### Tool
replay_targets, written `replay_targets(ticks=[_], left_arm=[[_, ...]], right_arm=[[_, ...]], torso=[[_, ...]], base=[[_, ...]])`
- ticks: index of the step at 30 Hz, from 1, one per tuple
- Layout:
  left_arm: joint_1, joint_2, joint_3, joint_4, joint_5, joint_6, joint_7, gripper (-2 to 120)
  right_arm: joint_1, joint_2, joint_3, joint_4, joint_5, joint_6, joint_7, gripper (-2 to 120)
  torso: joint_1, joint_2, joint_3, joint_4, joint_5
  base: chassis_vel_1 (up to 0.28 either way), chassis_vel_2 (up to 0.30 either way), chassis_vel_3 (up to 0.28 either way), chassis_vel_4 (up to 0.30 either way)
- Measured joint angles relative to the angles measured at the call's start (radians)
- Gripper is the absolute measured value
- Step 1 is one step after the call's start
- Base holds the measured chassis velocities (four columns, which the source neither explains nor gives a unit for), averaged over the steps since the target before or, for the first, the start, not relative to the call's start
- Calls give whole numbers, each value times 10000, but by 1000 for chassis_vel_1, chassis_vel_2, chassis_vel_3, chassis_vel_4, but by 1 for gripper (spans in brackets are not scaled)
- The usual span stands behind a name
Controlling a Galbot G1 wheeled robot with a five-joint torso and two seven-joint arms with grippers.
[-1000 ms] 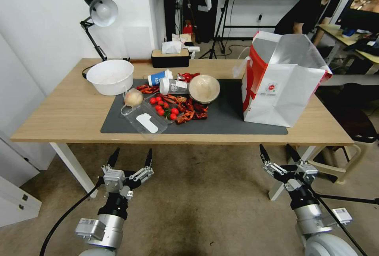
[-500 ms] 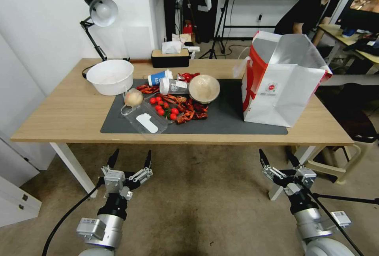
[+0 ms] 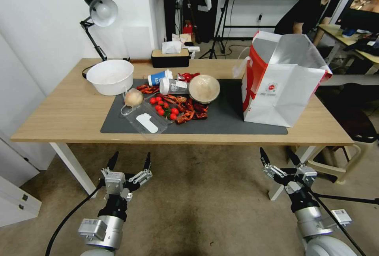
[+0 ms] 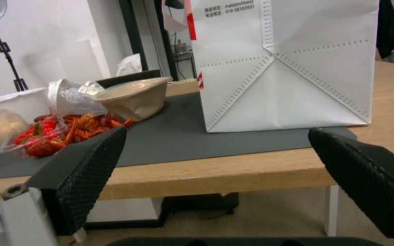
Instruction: Pick up the food delivery bag from the floor and place it on the table.
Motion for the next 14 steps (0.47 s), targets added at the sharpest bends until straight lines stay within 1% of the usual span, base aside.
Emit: replay_targets(ticks=[14], left_arm=[[4,0,7,0,1,7,-4,100]], right_arm=[[0,-5,4,11,3,3,-7,100]], torso=[[0,0,0,0,1]], base=[[0,0,0,0]])
